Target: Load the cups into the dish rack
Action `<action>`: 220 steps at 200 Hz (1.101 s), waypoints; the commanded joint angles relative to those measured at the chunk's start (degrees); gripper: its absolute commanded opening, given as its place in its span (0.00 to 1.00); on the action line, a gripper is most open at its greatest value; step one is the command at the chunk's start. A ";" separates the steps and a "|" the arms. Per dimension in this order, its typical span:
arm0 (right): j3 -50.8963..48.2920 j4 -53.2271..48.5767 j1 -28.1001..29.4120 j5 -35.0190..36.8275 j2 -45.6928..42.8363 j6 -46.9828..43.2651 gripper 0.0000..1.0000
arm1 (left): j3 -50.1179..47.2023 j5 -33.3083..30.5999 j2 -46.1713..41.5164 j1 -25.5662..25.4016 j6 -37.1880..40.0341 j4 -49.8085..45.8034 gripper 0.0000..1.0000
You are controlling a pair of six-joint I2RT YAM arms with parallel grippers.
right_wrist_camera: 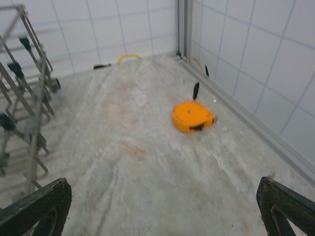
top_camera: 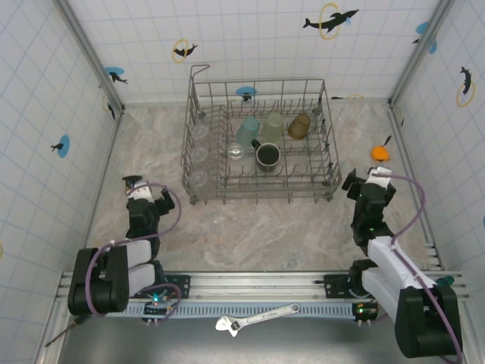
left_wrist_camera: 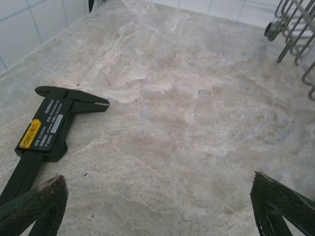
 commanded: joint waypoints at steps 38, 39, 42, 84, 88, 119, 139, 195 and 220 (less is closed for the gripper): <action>-3.54 4.36 -1.41 2.90 2.83 0.16 1.00 | -4.41 -0.53 5.96 -0.39 4.47 16.83 0.97; -3.59 4.33 -1.40 2.90 2.92 0.21 1.00 | -4.44 -0.50 6.03 -0.41 4.59 16.95 0.97; -3.56 4.38 -1.39 2.90 3.13 0.26 1.00 | -4.46 -0.29 6.22 -0.37 4.86 17.39 0.97; -6.57 10.52 -1.43 3.15 5.77 0.82 1.00 | -5.36 1.52 9.30 -0.40 5.10 22.74 0.98; -6.83 10.90 -1.44 3.07 5.89 0.76 1.00 | -5.57 1.89 10.15 -0.41 5.13 23.97 0.97; -9.95 14.76 -1.40 3.84 5.54 0.64 1.00 | -5.25 6.95 18.17 -0.55 7.19 30.71 0.98; -13.23 21.60 -1.47 3.40 6.06 0.87 1.00 | -5.04 6.82 17.94 -0.70 7.42 29.98 0.98; -16.22 36.63 -1.41 0.21 18.51 1.41 1.00 | -1.56 4.09 18.50 -0.79 6.36 24.29 0.98; -16.56 42.16 -1.03 -0.35 22.91 -0.90 1.00 | -1.65 4.07 18.56 -0.79 6.31 24.48 0.98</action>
